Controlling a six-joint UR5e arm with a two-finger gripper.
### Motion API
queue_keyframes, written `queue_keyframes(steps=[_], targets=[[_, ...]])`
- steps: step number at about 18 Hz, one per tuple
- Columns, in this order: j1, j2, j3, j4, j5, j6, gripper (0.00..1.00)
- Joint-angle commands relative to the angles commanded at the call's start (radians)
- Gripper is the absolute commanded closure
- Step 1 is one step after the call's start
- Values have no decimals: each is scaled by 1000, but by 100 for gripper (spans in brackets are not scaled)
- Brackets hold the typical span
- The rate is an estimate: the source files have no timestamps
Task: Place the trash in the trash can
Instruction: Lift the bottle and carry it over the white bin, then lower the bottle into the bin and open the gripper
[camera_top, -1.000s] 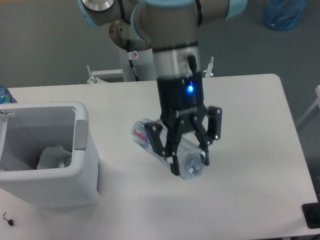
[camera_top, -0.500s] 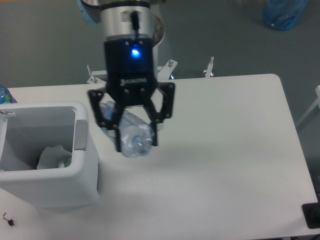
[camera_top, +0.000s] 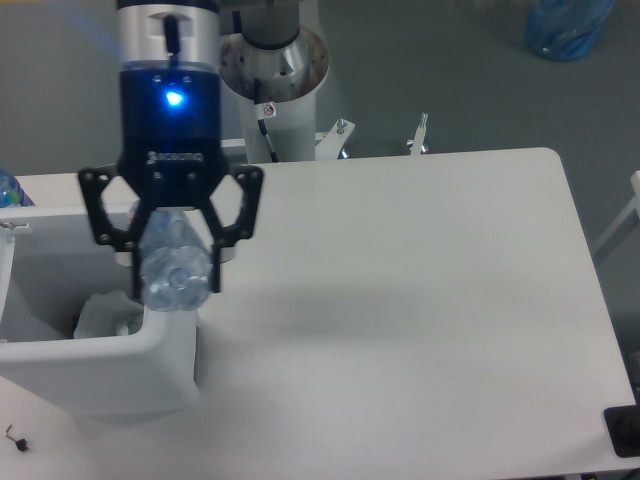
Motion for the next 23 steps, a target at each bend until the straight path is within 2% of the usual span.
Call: queue_keyframes(steps=[12,14,18,19,20,21,23], targets=[[-58,-48,2,0,0,22,36],[-63,-57,8,0,0,23,28],[-65,-64,5,0,0,25,27],[-65,-64,-1,0,0,26,20],[-65,-63,-2,0,0,37,4],[-63,-63,-2,-2,2,55,0],[-63,-63,-3,-3,8,92,0]])
